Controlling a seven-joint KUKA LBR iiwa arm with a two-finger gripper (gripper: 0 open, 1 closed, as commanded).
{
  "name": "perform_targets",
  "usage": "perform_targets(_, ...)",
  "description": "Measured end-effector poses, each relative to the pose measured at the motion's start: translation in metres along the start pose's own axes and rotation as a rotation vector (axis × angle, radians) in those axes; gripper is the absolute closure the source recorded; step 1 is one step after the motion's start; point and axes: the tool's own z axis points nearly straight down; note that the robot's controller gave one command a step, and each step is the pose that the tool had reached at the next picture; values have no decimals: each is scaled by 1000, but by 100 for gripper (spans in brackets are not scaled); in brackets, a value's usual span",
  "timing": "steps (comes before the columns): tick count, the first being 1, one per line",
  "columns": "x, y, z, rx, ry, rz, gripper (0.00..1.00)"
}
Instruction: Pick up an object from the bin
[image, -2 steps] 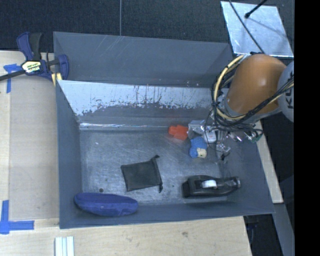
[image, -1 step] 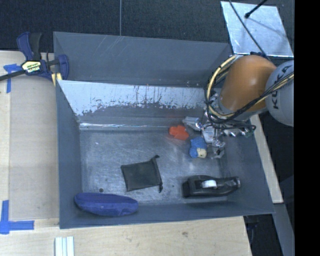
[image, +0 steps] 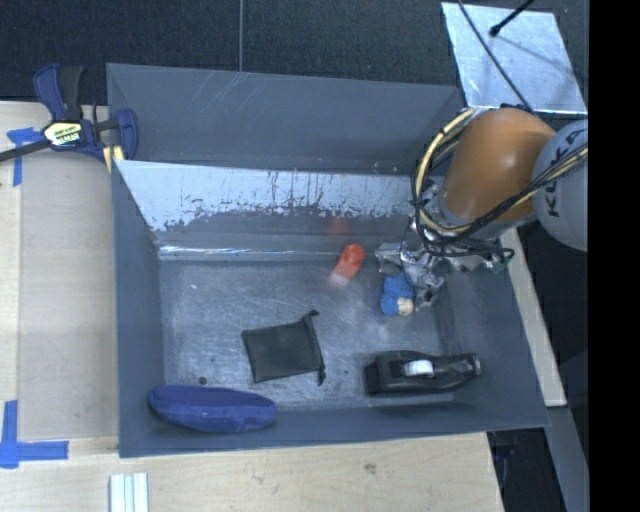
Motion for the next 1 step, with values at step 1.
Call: perform_targets(1,24,58,-134,-1,0,-47,100)
